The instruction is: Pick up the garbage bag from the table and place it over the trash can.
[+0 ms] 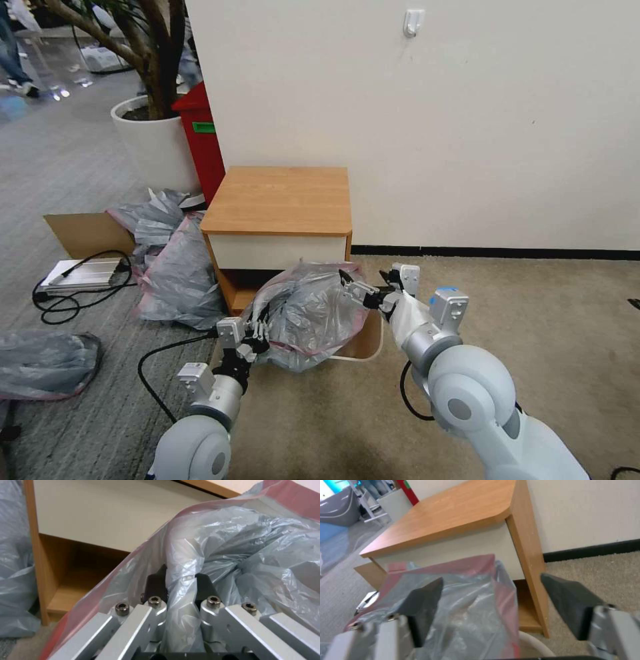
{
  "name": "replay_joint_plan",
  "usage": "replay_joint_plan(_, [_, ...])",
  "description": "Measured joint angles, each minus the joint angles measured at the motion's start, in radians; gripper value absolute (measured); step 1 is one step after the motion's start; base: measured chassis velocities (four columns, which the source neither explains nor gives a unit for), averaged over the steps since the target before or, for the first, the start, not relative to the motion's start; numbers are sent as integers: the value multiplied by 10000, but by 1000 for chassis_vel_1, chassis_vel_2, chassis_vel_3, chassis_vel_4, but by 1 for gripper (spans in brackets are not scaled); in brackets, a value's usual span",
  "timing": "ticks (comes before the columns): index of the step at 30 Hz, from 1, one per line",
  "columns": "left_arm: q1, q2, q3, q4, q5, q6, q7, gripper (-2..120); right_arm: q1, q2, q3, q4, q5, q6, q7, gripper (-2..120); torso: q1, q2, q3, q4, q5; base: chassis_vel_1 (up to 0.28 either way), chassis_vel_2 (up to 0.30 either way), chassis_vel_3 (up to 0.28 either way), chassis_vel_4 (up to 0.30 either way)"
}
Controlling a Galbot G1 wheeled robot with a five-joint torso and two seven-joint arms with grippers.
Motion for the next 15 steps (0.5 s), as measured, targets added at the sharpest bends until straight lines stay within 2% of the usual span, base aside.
replay_joint_plan(3, [8,1,-6,-11,0,-4,133,8,46,-20,10,-82,56,51,20,68,0,0,0,-1,0,0,0,0,0])
replay_joint_plan(5, [9,1,-7,-29,-9,-28,225,8,62,-39,29,-129,85,78,11,57,0,0,0,-1,0,0,0,0,0])
replay_joint_plan(6, [9,1,-7,-29,-9,-28,225,8,62,-39,29,-129,85,78,11,57,0,0,0,-1,0,0,0,0,0])
replay_joint_plan(8, [9,-5,-4,-35,-20,-35,256,8,64,-47,38,-143,90,82,-15,48,0,0,0,-1,1,0,0,0,0])
replay_joint_plan(9, [6,-6,5,-37,-28,-36,278,8,64,-55,43,-151,90,84,-55,41,0,0,0,0,0,0,0,0,0])
replay_joint_plan(10, [6,-6,5,-37,-28,-36,278,8,64,-55,43,-151,90,84,-55,41,0,0,0,0,0,0,0,0,0])
replay_joint_plan(13, [-9,26,12,-58,-105,-36,325,8,88,-89,67,-170,54,106,-187,27,1,0,0,0,0,0,0,0,0])
replay_joint_plan(15, [-10,32,11,-59,-113,-36,333,8,90,-99,75,-170,39,119,-203,24,0,0,0,0,1,0,0,0,0])
